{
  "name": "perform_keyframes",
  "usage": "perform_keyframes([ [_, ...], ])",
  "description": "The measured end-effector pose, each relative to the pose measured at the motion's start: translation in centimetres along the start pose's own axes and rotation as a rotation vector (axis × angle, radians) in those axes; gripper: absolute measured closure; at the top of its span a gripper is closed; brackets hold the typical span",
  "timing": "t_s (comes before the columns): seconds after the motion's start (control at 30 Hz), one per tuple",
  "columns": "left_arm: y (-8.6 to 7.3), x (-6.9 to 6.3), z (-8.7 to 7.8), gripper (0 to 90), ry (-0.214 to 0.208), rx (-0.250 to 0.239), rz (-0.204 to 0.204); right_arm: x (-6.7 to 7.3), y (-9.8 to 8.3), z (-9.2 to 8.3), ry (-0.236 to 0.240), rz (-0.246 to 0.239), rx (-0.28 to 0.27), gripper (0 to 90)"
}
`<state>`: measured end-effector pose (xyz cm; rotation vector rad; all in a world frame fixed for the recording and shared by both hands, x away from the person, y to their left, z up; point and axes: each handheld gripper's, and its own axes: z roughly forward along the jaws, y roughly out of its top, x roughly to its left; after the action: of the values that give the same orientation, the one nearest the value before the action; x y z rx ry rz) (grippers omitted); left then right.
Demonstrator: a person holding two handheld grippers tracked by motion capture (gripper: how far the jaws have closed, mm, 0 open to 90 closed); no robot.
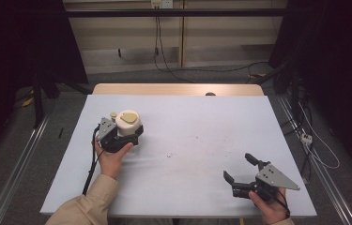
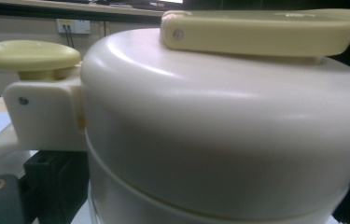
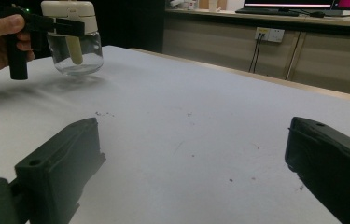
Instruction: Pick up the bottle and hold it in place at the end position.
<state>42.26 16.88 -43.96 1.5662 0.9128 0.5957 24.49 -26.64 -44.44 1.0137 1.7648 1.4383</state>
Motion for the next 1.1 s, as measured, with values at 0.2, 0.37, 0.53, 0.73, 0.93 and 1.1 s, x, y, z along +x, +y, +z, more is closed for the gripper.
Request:
perform_keyframes([
  [0.2,0.1,-0.6,0.3,6.1,-0.018,0.001,0.0,0.0,0.0,0.0,0.001,0.0,0.0,2.8],
  [0.37,0.1,-1.0,0.6,6.1,-0.03,0.001,0.002,0.0,0.0,0.0,-0.001,0.001,0.0,2.9],
  [0.53,0.2,-1.5,0.9,6.1,-0.049,0.013,0.014,0.0,0.0,0.0,0.0,0.0,0.0,2.9],
  [0.73,0.2,-2.2,1.4,6.1,-0.072,0.017,0.012,0.0,0.0,-0.1,0.0,-0.001,-0.001,2.9],
  [0.93,0.2,-3.0,2.0,6.1,-0.094,0.028,0.02,-0.1,0.0,-0.1,-0.003,-0.002,-0.002,2.9],
  [1.1,0.2,-3.5,2.5,6.1,-0.108,0.03,0.014,-0.1,0.0,-0.1,0.0,-0.003,-0.002,2.9],
])
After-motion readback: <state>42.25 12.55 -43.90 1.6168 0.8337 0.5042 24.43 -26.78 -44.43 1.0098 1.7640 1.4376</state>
